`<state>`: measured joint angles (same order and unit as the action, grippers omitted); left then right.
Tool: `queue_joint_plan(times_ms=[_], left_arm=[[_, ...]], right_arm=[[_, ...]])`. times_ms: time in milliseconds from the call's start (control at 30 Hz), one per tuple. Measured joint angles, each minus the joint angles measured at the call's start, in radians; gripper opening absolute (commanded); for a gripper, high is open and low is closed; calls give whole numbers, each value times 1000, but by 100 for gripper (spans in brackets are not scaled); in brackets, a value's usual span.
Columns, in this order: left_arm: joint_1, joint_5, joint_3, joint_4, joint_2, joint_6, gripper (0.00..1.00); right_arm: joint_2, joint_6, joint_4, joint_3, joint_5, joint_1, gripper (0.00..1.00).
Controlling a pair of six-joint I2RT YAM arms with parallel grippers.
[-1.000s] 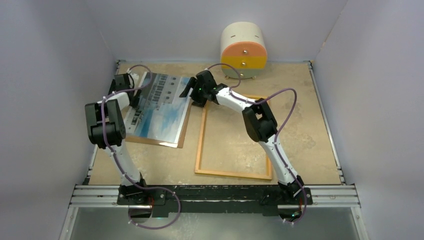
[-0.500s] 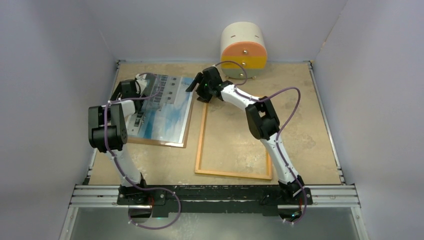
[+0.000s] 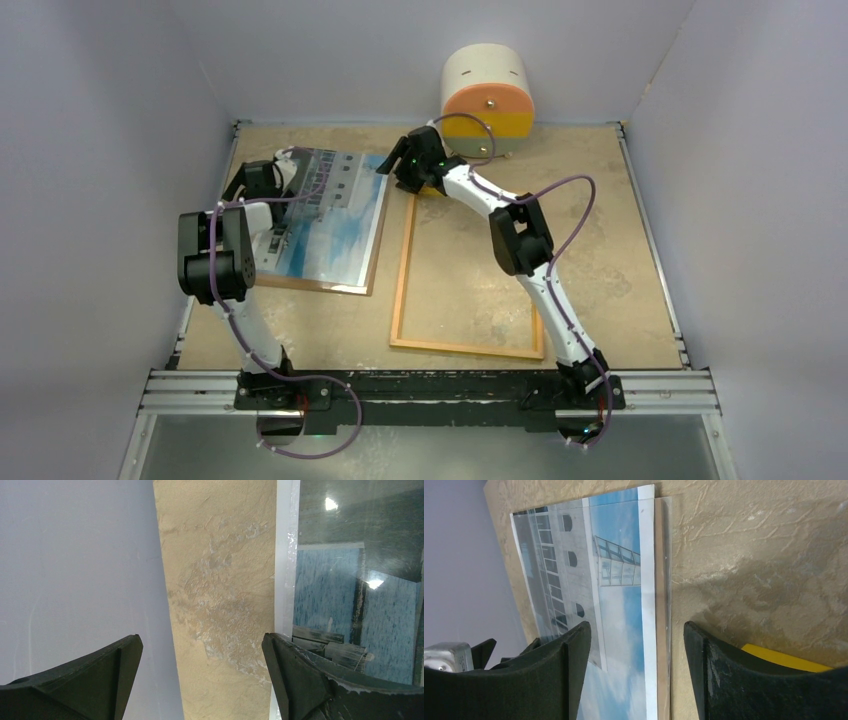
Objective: Put the photo into the frame
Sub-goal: Pick up the photo frame item at the center of the board.
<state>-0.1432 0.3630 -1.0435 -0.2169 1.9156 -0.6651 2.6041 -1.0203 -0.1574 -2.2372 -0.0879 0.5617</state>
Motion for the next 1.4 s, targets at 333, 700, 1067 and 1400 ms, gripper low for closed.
queue_joint_plan(times_ms=[333, 700, 1067, 1400], left_arm=[[4, -2, 0, 0, 1, -11, 99], [20, 21, 0, -5, 8, -36, 98], [26, 37, 1, -11, 11, -40, 97], [26, 35, 2, -11, 11, -47, 98]], right_arm=[[10, 26, 54, 4, -8, 7, 61], [-10, 38, 165, 87, -18, 20, 58], [-75, 61, 171, 112, -16, 31, 55], [-127, 35, 256, 129, -89, 40, 55]])
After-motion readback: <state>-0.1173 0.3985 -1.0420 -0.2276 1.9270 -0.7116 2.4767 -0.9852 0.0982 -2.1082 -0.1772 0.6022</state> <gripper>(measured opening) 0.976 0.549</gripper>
